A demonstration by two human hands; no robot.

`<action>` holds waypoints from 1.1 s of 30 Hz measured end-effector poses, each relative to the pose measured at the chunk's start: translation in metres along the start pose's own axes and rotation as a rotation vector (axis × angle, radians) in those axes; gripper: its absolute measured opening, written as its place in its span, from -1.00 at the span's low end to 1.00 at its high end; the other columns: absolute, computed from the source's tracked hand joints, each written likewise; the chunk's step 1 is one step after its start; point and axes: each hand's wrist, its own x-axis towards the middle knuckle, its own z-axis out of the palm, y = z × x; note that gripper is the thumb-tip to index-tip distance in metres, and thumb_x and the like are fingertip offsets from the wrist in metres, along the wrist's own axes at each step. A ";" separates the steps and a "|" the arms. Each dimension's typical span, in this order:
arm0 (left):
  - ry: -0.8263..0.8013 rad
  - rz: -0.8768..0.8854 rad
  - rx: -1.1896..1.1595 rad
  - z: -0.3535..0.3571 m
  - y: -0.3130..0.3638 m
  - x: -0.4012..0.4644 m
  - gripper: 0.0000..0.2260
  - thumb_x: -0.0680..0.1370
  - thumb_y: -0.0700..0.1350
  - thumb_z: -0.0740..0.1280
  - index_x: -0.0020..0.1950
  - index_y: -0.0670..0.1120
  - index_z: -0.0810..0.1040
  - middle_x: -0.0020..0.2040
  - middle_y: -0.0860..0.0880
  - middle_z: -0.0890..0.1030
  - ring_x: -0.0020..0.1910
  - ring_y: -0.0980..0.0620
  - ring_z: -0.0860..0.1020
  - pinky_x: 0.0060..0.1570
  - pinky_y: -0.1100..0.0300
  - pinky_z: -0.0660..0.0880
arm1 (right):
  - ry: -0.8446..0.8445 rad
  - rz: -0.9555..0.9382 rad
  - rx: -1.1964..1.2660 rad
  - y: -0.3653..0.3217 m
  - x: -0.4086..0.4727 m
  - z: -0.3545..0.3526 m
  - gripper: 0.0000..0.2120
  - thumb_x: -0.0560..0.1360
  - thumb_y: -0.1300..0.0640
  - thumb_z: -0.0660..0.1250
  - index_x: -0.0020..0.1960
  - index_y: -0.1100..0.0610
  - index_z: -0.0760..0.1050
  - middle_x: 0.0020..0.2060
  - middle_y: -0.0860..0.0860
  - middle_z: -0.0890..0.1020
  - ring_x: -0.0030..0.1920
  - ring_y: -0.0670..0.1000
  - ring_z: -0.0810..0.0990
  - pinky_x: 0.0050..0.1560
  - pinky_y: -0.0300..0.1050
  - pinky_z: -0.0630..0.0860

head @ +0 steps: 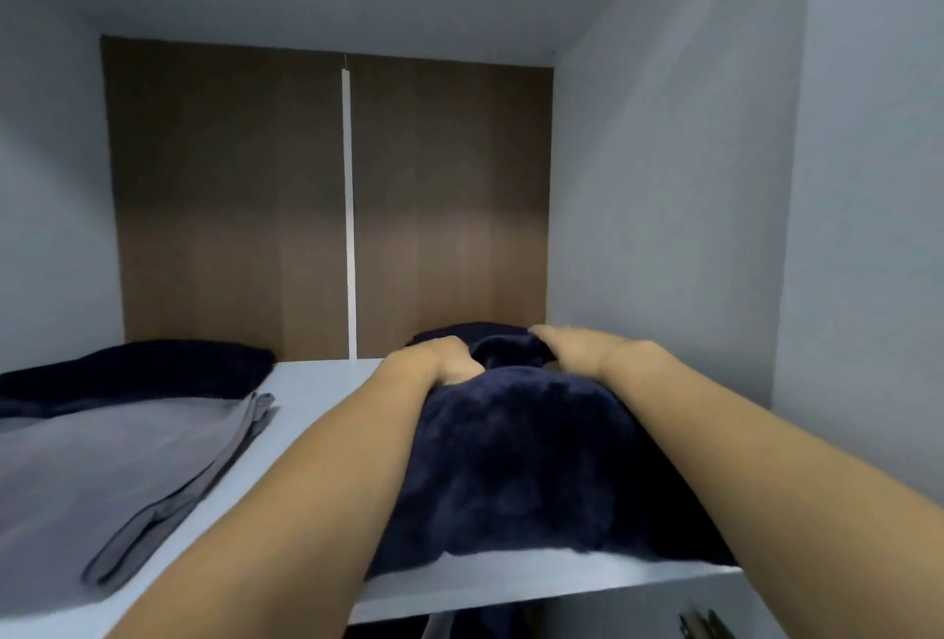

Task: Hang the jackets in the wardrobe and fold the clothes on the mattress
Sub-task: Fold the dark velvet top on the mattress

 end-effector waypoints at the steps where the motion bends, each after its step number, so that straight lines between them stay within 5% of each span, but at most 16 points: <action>1: 0.030 0.012 0.014 0.000 -0.001 0.001 -0.51 0.43 0.19 0.31 0.29 -0.01 0.48 0.24 -0.03 0.56 0.12 -0.10 0.54 0.20 -0.02 0.46 | 0.059 -0.036 -0.093 0.001 0.000 -0.001 -0.45 0.59 -0.02 0.24 0.52 0.02 0.15 0.39 0.10 0.38 0.36 0.15 0.40 0.33 0.05 0.32; 5: 0.397 0.134 0.264 -0.005 0.007 -0.011 -0.51 0.52 0.06 0.29 0.41 -0.07 0.34 0.35 -0.10 0.41 0.31 -0.16 0.37 0.26 -0.08 0.30 | 0.393 -0.144 -0.574 -0.014 -0.021 -0.007 -0.67 0.60 0.02 0.18 0.33 0.07 0.31 0.23 0.09 0.44 0.22 0.15 0.43 0.16 0.02 0.28; 7: 0.407 0.243 0.214 -0.007 0.014 -0.028 -0.58 0.56 -0.06 0.22 0.42 -0.06 0.38 0.40 -0.08 0.37 0.34 -0.16 0.34 0.34 -0.05 0.28 | 0.354 -0.158 -0.648 -0.018 -0.031 -0.010 -0.74 0.62 0.08 0.12 0.27 0.08 0.42 0.20 0.09 0.53 0.19 0.14 0.51 0.09 -0.03 0.32; 10: 0.134 0.325 0.007 -0.012 0.016 -0.056 -0.67 0.66 -0.13 0.06 0.36 -0.09 0.47 0.48 -0.10 0.37 0.35 -0.11 0.39 0.39 0.03 0.26 | 0.112 -0.053 -0.540 -0.025 -0.044 -0.027 -0.71 0.64 0.14 0.11 0.27 0.10 0.51 0.22 0.12 0.57 0.21 0.16 0.56 -0.01 -0.09 0.37; 13: -0.032 0.270 -0.080 -0.009 0.009 -0.071 -0.48 0.67 0.22 -0.02 0.56 0.00 0.27 0.59 0.02 0.15 0.53 0.02 0.19 0.47 0.10 0.05 | -0.020 0.096 -0.491 -0.031 -0.048 -0.037 -0.68 0.64 0.14 0.13 0.33 0.11 0.49 0.27 0.13 0.52 0.26 0.16 0.52 0.12 -0.04 0.44; 15: -0.029 0.234 -0.105 0.002 0.003 -0.070 -0.27 0.54 0.43 0.00 0.61 0.06 0.13 0.61 0.06 0.08 0.58 0.01 0.04 0.50 0.00 -0.05 | -0.053 0.206 -0.475 -0.034 -0.050 -0.039 -0.66 0.64 0.15 0.12 0.38 0.10 0.45 0.32 0.10 0.49 0.30 0.16 0.49 0.21 0.03 0.44; 20: -0.023 0.143 -0.063 0.022 -0.008 -0.053 -0.14 0.45 0.50 0.06 0.62 0.06 0.02 0.61 0.16 -0.15 0.57 0.05 -0.29 0.49 -0.28 -0.22 | 0.066 0.263 -0.338 -0.031 -0.043 -0.017 -0.66 0.62 0.19 0.09 0.34 0.09 0.46 0.31 0.08 0.51 0.33 0.11 0.47 0.32 0.00 0.30; 26: 0.012 0.118 -0.138 0.032 -0.001 -0.043 -0.31 0.51 0.40 0.11 0.57 0.13 0.09 0.62 0.10 -0.10 0.59 0.05 -0.20 0.46 -0.33 -0.22 | 0.068 0.307 0.412 0.007 -0.036 0.022 -0.58 0.67 -0.01 -0.02 0.40 0.10 0.42 0.44 0.13 0.40 0.39 0.11 0.38 0.34 -0.06 0.28; 33: 0.029 0.095 -0.102 0.044 -0.007 -0.020 -0.24 0.47 0.49 0.04 0.60 0.21 -0.05 0.61 0.16 -0.16 0.58 0.06 -0.23 0.42 -0.40 -0.24 | 0.021 0.326 0.488 0.008 -0.028 0.026 -0.53 0.68 -0.09 -0.08 0.48 0.04 0.33 0.50 0.13 0.31 0.46 0.11 0.29 0.38 -0.05 0.17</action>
